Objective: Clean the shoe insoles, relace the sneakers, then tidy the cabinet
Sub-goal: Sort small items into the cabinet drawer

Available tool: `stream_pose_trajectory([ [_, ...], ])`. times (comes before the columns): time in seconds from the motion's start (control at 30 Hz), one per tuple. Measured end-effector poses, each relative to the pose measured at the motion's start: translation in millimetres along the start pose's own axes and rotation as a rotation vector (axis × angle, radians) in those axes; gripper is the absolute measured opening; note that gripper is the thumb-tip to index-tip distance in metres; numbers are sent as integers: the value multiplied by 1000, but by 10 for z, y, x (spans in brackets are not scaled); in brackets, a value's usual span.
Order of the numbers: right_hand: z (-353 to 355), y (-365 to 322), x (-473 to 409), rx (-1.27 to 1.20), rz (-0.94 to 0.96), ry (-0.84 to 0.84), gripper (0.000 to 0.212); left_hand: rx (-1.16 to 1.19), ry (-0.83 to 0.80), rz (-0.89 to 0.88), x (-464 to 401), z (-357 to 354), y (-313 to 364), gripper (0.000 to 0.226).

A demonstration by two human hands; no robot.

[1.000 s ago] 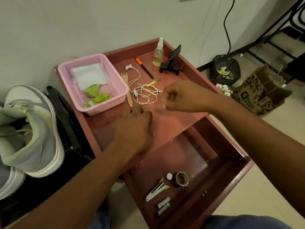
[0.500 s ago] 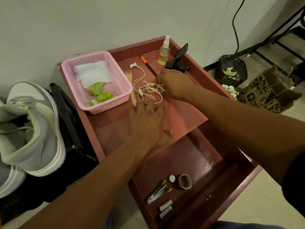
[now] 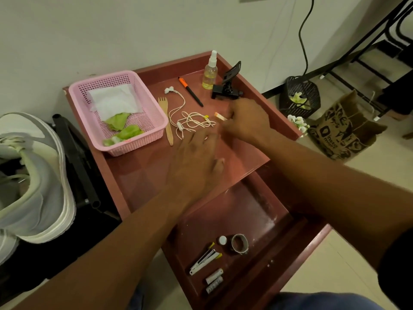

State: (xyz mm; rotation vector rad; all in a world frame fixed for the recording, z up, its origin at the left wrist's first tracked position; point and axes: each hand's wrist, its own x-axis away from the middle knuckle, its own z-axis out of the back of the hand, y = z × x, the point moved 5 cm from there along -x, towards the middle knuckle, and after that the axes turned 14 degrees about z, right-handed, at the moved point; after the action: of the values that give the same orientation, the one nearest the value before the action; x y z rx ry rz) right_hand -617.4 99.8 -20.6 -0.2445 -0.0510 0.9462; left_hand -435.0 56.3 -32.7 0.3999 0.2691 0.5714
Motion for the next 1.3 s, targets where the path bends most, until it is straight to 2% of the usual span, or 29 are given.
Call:
stream_pose_trajectory([
  [0.13, 47, -87, 664, -631, -300, 78, 8, 230, -63, 29, 40, 8, 92, 73],
  [0.23, 32, -259, 1137, -964, -434, 59, 11, 368, -148, 63, 70, -42, 96, 74],
  [0.3, 4, -295, 1334, -1061, -456, 47, 14, 459, -176, 50, 118, -62, 105, 70],
  [0.4, -44, -224, 1418, -1082, -422, 70, 11, 540, -142, 36, 187, -27, 118, 58],
  [0.47, -54, -105, 1405, -1003, -350, 188, 14, 519, -134, 33, 209, -23, 95, 51],
  [0.53, -68, 45, 1349, -626, -179, 239, 15, 486, -239, 39, 264, -76, 72, 48],
  [0.6, -147, 101, 1313, -278, -34, 100, 28, 442, -384, 0, 383, -157, 101, 46],
  [0.63, -204, 133, 1301, -206, -5, 41, 34, 391, -434, -35, 465, -199, 143, 42],
  [0.7, -253, 165, 1289, -163, 12, 20, 36, 260, -501, -104, 667, -278, 258, 30],
  [0.8, -254, 189, 1278, -124, 37, 72, 29, 47, -603, -136, 969, -485, 364, 35],
  [0.9, -215, 214, 1291, -99, 61, 136, 26, -224, -681, -60, 1162, -766, 276, 28],
  [1.0, -215, 203, 1310, -88, 83, 186, 28, -342, -735, 46, 1235, -995, 33, 21],
  [1.17, -243, 249, 1293, -89, 93, 207, 32, -485, -638, 200, 1315, -1186, -314, 31],
  [1.3, -281, 263, 1276, -65, 95, 226, 35, -446, -558, 303, 1320, -1214, -303, 30],
])
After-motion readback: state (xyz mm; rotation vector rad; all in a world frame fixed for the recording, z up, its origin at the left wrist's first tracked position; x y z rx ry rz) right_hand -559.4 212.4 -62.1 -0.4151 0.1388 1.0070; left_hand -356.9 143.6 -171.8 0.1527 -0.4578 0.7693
